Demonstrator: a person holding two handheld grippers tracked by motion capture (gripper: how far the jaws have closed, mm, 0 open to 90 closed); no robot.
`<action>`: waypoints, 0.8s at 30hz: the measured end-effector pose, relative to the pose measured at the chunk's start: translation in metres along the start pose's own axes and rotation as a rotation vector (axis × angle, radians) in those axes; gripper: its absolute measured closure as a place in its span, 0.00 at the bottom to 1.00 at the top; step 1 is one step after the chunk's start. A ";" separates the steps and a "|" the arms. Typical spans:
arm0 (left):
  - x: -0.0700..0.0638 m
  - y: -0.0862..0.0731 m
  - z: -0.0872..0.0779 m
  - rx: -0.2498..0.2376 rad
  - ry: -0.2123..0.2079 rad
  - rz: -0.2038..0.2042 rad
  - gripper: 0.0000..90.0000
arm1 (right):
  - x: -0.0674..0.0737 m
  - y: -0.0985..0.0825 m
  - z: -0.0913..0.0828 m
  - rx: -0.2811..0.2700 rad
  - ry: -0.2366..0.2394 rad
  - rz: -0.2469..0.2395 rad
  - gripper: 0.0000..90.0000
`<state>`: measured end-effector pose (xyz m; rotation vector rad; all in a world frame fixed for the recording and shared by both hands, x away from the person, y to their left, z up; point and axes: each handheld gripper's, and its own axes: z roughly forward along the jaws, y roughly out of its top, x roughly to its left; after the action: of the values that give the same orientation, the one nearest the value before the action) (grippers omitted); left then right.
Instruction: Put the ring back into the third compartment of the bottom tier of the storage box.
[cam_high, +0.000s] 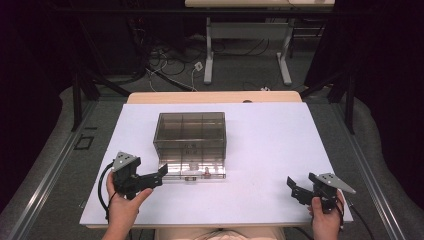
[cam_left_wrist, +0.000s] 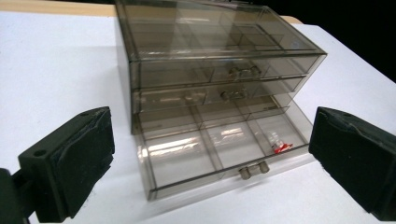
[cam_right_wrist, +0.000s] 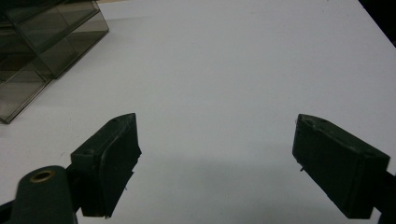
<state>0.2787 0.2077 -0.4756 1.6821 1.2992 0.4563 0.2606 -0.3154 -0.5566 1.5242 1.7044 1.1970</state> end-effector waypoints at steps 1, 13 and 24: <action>0.002 -0.002 -0.001 0.002 0.004 -0.005 0.01 | 0.000 0.000 0.000 0.000 0.000 -0.001 0.15; 0.024 -0.019 -0.009 0.013 0.051 -0.054 0.01 | 0.001 0.000 0.000 -0.001 -0.002 -0.002 0.15; 0.037 -0.030 -0.005 0.016 0.073 -0.081 0.01 | 0.001 0.000 0.000 0.004 0.004 -0.001 0.15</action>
<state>0.2721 0.2430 -0.5066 1.6326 1.4215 0.4643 0.2609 -0.3144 -0.5566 1.5240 1.7105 1.1974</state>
